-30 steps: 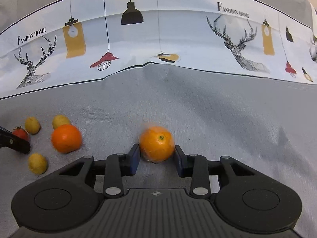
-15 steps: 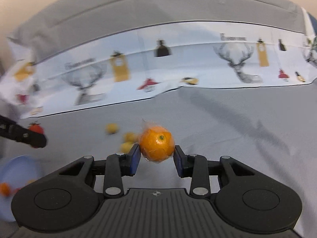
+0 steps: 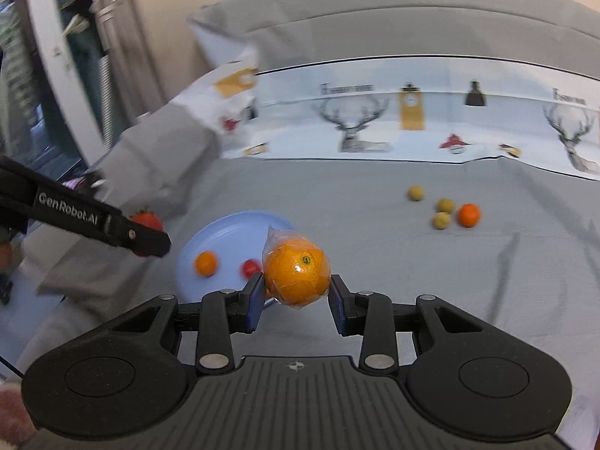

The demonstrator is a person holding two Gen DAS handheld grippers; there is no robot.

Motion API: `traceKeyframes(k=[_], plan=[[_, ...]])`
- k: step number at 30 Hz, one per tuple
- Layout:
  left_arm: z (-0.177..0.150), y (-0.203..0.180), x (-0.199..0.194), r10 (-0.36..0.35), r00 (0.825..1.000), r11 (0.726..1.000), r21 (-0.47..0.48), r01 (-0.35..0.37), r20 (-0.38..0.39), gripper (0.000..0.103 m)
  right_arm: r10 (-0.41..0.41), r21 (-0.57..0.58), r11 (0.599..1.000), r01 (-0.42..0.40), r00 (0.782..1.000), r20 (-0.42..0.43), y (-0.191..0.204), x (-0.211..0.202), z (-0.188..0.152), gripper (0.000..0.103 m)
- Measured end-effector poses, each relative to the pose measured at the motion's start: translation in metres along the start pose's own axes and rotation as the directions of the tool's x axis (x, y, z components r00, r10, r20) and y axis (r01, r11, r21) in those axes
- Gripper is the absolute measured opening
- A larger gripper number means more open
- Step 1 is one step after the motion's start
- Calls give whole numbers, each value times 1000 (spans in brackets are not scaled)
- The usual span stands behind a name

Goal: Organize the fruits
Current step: 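Carry the red tomato and mandarin with both grippers over the blue plate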

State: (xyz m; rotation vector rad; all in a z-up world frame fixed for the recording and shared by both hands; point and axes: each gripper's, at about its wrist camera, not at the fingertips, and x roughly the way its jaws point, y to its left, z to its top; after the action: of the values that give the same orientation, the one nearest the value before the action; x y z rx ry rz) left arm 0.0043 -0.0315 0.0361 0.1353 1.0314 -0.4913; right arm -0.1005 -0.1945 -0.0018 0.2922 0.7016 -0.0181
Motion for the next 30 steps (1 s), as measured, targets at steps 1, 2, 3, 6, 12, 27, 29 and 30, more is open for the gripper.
traceKeyframes(k=[1,2,3,6,12,27,29,30], plan=[[-8,6,-4,1,1000,1000,-10,-1,0,31,7,-10,1000,-7,1000,-5,7,-4,-2,38],[-15,11,-8,3,1000,1000,-21,-3,2,31,14,-26,1000,-14,1000,-12,16,-7,-5,38],[-21,17,-11,5,1000,1000,-27,-5,3,31,15,-41,999,-16,1000,-15,23,-9,-7,38],[-37,28,-22,22,999,999,-32,-21,26,31,15,-90,996,-17,1000,-21,43,-17,-13,38],[-49,42,-36,14,998,999,-51,-11,63,31,2,-143,990,-3,1000,-8,65,-26,-13,38],[-42,49,-28,-9,998,996,-89,15,66,31,-24,-169,985,19,999,-29,71,-22,-13,38],[-41,51,-25,-7,998,996,-92,13,62,31,-26,-166,986,19,999,-35,70,-19,-13,38],[-40,52,-23,-5,998,995,-95,11,59,31,-27,-164,986,20,999,-38,70,-18,-13,38]])
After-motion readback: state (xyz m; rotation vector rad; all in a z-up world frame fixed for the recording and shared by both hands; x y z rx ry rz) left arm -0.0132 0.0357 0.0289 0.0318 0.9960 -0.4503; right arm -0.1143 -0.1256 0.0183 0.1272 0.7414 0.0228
